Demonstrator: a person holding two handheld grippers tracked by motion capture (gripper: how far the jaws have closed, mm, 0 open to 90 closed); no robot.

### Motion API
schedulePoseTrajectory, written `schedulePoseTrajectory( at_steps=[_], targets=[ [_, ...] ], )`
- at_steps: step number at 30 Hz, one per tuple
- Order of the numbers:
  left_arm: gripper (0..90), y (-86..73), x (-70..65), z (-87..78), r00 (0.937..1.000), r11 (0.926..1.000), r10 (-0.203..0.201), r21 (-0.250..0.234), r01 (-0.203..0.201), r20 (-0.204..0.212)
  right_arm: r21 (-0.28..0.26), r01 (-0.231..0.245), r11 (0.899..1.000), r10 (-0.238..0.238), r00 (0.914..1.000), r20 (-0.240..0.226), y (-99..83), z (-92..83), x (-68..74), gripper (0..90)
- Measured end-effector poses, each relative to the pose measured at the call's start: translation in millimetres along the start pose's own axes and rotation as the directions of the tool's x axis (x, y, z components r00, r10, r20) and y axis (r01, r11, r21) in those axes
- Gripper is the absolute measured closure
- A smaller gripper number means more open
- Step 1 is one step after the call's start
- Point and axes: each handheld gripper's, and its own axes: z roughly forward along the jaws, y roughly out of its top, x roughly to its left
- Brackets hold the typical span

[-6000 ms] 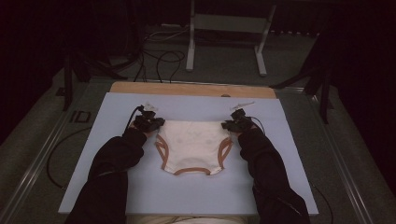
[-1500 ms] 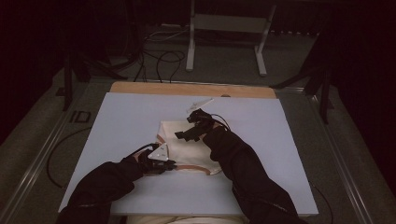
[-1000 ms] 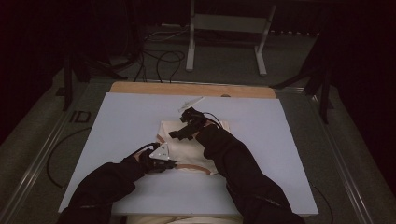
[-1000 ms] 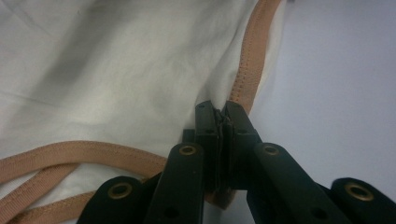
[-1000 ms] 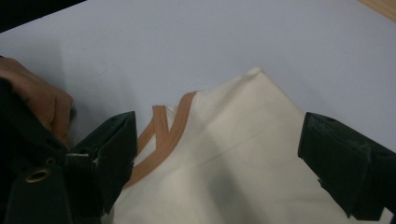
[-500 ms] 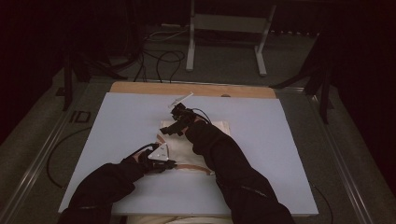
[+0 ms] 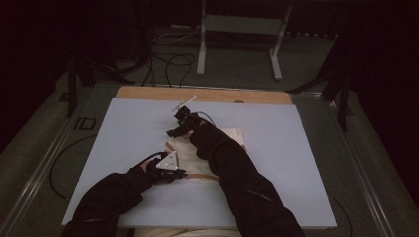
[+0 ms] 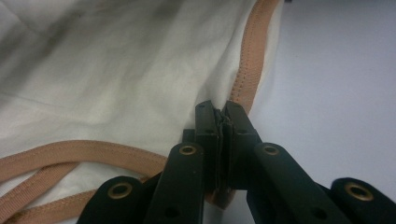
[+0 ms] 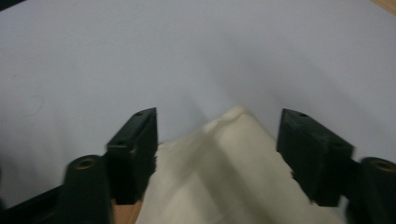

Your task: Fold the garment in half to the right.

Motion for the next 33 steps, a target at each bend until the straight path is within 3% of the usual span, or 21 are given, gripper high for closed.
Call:
schedulePoseTrajectory(
  at_steps=[4,12,18,27,33],
  targets=[
    [87.2,0.1,0.0,-0.1,1.0,1.0,0.006,0.001,-0.006,-0.002,0.015,0.017,1.0,-0.017,0.9996,0.022,4.5,4.9,0.1,37.6],
    [87.2,0.2,0.2,0.1,1.0,1.0,-0.004,-0.001,0.004,0.004,0.051,-0.008,0.999,0.006,0.9993,0.036,10.2,23.0,-4.7,50.5],
    [87.2,0.5,0.6,-0.3,1.0,1.0,0.0,0.006,0.0,0.005,0.076,-0.024,0.997,0.021,0.9991,0.037,10.1,33.3,-6.4,52.4],
    [87.2,0.0,0.6,-0.3,1.0,1.0,-0.005,0.004,0.005,0.006,0.117,-0.001,0.993,-0.004,0.999,0.043,9.0,41.9,-4.5,59.5],
    [87.2,0.3,0.7,-0.3,1.0,1.0,-0.005,0.006,0.005,0.005,0.146,0.033,0.989,-0.043,0.9966,0.071,9.9,40.7,-1.9,73.4]
  ],
)
